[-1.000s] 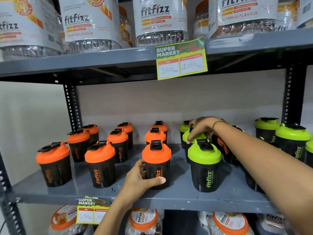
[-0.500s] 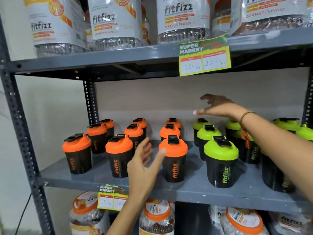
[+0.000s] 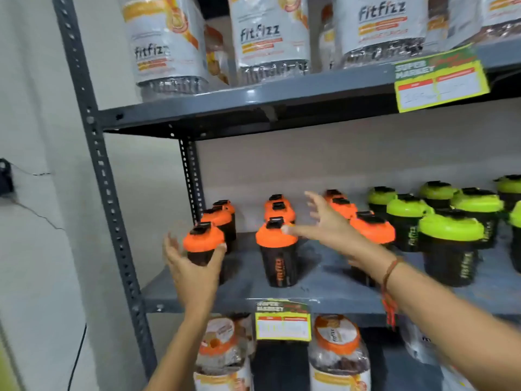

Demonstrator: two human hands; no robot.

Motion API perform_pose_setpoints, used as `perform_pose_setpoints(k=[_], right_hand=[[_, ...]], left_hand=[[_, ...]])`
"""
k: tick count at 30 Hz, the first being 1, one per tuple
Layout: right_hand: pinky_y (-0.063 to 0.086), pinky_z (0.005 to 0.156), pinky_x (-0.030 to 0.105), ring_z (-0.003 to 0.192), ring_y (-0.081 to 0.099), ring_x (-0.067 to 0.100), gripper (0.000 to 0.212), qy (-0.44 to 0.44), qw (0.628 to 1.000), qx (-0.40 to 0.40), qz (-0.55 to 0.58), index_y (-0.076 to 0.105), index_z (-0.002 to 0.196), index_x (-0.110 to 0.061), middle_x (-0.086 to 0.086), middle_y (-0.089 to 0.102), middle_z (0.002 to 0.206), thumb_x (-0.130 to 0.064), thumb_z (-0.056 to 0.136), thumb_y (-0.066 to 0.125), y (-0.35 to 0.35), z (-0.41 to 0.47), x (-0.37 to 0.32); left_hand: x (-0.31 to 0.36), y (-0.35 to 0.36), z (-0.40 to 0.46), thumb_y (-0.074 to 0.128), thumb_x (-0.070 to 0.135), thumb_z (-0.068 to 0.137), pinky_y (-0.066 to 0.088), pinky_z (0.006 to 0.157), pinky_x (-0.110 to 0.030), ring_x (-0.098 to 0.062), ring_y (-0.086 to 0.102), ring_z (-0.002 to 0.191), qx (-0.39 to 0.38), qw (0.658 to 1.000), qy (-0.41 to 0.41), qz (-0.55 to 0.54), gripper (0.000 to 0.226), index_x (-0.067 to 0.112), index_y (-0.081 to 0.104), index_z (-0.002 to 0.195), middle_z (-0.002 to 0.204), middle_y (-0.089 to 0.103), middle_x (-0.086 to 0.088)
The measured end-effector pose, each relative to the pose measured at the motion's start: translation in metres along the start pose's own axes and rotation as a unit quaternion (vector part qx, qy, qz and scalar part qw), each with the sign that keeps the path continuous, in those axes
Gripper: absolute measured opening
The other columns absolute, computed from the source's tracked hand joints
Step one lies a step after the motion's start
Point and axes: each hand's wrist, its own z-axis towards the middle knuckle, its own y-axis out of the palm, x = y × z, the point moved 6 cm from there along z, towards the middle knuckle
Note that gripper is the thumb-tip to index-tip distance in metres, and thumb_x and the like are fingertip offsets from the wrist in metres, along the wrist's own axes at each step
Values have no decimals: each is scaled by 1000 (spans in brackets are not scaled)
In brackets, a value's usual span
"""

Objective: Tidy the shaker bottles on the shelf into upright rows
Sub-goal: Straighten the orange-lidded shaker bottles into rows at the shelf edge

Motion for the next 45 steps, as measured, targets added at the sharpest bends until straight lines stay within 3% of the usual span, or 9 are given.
perform_pose_setpoints(k=[3, 6, 14, 22, 29, 35, 40, 42, 45], right_hand=[[39, 108, 32, 130, 47, 8, 116, 32, 999, 11, -5, 30, 144, -44, -24, 48, 134, -69, 44, 85, 43, -11, 32], [45, 106, 40, 127, 55, 16, 120, 54, 998, 7, -43, 33, 142, -34, -9, 57, 137, -73, 41, 84, 66, -17, 54], [50, 96, 34, 112, 62, 12, 81, 62, 997, 7, -42, 50, 126, -37, -10, 65, 124, -51, 57, 90, 72, -15, 66], [52, 84, 26, 104, 62, 3, 70, 62, 997, 35, -12, 50, 121, -38, -14, 66, 114, -37, 64, 91, 69, -20, 66], [52, 78, 21, 101, 63, 1, 71, 68, 997, 20, -35, 48, 119, -41, -12, 67, 117, -48, 61, 89, 70, -20, 67], [31, 116, 45, 140, 39, 15, 106, 75, 987, 50, 130, 20, 152, -44, -12, 39, 153, -83, 63, 62, 64, -22, 62], [30, 118, 38, 141, 41, 18, 57, 38, 922, 213, 320, 46, 146, -27, 0, 46, 151, -54, 96, 48, 26, 5, 49], [32, 115, 34, 136, 46, 16, 28, 29, 933, 214, 288, 61, 126, -31, -7, 59, 131, -33, 101, 50, 15, 31, 35], [37, 102, 28, 132, 50, 15, 26, 50, 971, 173, 155, 64, 120, -29, -6, 60, 129, -32, 96, 59, 11, 76, 26]], left_hand=[[-49, -5, 21, 88, 48, 51, 44, 100, -46, -31, 54, 121, -130, 985, -67, 95, 115, 17, 24, 142, 126, 58, -11], [-73, -3, 33, 86, 56, 32, 49, 94, -44, -23, 62, 106, -232, 963, -100, 98, 110, 24, 40, 127, 112, 62, 2], [-74, 2, 49, 88, 57, 37, 50, 94, -47, -19, 65, 102, -298, 947, -91, 80, 85, 33, 55, 112, 112, 69, 3], [-71, -2, 45, 84, 65, 40, 50, 94, -44, -15, 62, 102, -322, 938, -76, 104, 74, 41, 50, 102, 109, 66, 8], [-70, 0, 45, 85, 58, 51, 49, 95, -42, -18, 60, 108, -325, 938, -59, 106, 83, 28, 52, 121, 122, 64, 2], [-53, -19, 58, 62, 70, 60, 37, 91, -26, -10, 46, 119, -265, 954, -112, -87, 98, 26, 35, 143, 137, 44, 11], [-42, -9, 107, 48, 58, 88, 29, 100, -29, -13, 44, 128, -225, 955, -115, -154, 65, 25, 39, 142, 146, 43, 1], [-41, 6, 124, 53, 38, 93, 32, 92, -25, -8, 47, 116, -230, 958, -113, -126, 53, 24, 39, 142, 137, 46, 5], [-52, 32, 140, 64, 26, 88, 40, 84, -25, -15, 51, 111, -253, 948, -167, -99, 59, 21, 39, 141, 128, 51, 1]])
